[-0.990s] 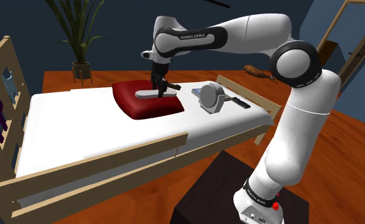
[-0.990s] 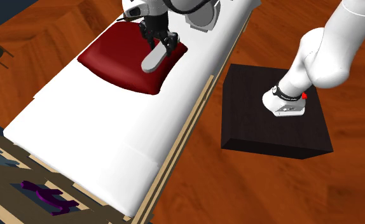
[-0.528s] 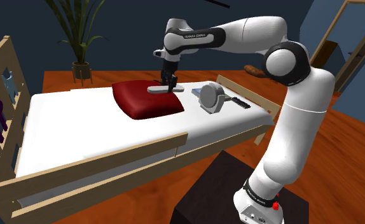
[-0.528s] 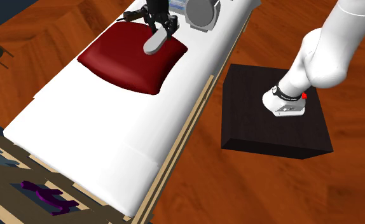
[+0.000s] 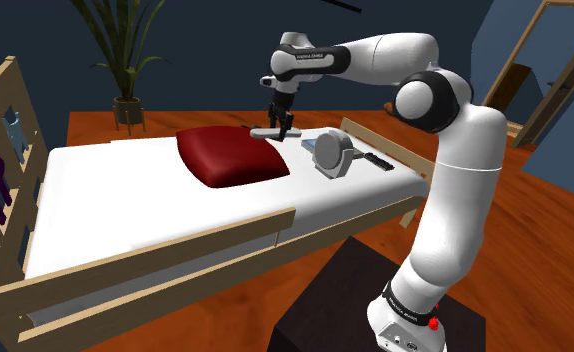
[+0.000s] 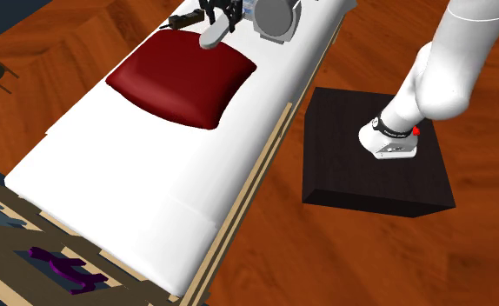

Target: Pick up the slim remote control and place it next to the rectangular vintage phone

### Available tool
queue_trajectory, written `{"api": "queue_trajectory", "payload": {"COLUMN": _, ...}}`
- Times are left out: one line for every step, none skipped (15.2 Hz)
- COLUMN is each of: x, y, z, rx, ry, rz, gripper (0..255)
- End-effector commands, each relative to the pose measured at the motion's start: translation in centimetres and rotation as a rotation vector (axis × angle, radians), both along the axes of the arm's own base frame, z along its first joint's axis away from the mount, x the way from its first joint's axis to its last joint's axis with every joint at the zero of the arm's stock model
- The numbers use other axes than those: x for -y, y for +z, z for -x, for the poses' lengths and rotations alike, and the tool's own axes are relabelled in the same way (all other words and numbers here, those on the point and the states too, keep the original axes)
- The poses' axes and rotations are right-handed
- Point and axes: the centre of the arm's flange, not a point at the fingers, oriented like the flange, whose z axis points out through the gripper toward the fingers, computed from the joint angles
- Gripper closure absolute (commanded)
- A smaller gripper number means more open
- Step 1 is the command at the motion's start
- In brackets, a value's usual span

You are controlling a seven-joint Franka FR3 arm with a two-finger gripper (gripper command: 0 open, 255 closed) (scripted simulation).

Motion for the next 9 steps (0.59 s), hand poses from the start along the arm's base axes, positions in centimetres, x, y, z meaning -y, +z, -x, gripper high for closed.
{"api": "queue_trajectory", "payload": {"x": 2.7, "y": 0.0, "z": -0.3, "rx": 0.001, "ry": 0.001, "rz": 0.0, "gripper": 255}}
{"api": "queue_trajectory", "payload": {"x": 4.0, "y": 0.0, "z": -0.5, "rx": 0.001, "ry": 0.001, "rz": 0.0, "gripper": 255}}
{"api": "queue_trajectory", "payload": {"x": 5.3, "y": 0.0, "z": -0.7, "rx": 0.001, "ry": 0.001, "rz": 0.0, "gripper": 255}}
{"api": "queue_trajectory", "payload": {"x": 6.7, "y": 0.0, "z": -0.9, "rx": 0.001, "ry": 0.001, "rz": 0.0, "gripper": 255}}
{"api": "queue_trajectory", "payload": {"x": 8.0, "y": 0.1, "z": -1.1, "rx": 0.001, "ry": 0.001, "rz": 0.0, "gripper": 255}}
{"api": "queue_trajectory", "payload": {"x": 9.3, "y": 0.1, "z": -1.3, "rx": 0.001, "ry": 0.001, "rz": 0.0, "gripper": 255}}
{"api": "queue_trajectory", "payload": {"x": 10.6, "y": 0.1, "z": -1.5, "rx": 0.001, "ry": 0.001, "rz": 0.0, "gripper": 255}}
{"api": "queue_trajectory", "payload": {"x": 11.9, "y": 0.1, "z": -1.7, "rx": 0.001, "ry": 0.001, "rz": 0.0, "gripper": 255}}
{"api": "queue_trajectory", "payload": {"x": 13.2, "y": 0.1, "z": -1.9, "rx": 0.001, "ry": 0.001, "rz": 0.0, "gripper": 255}}
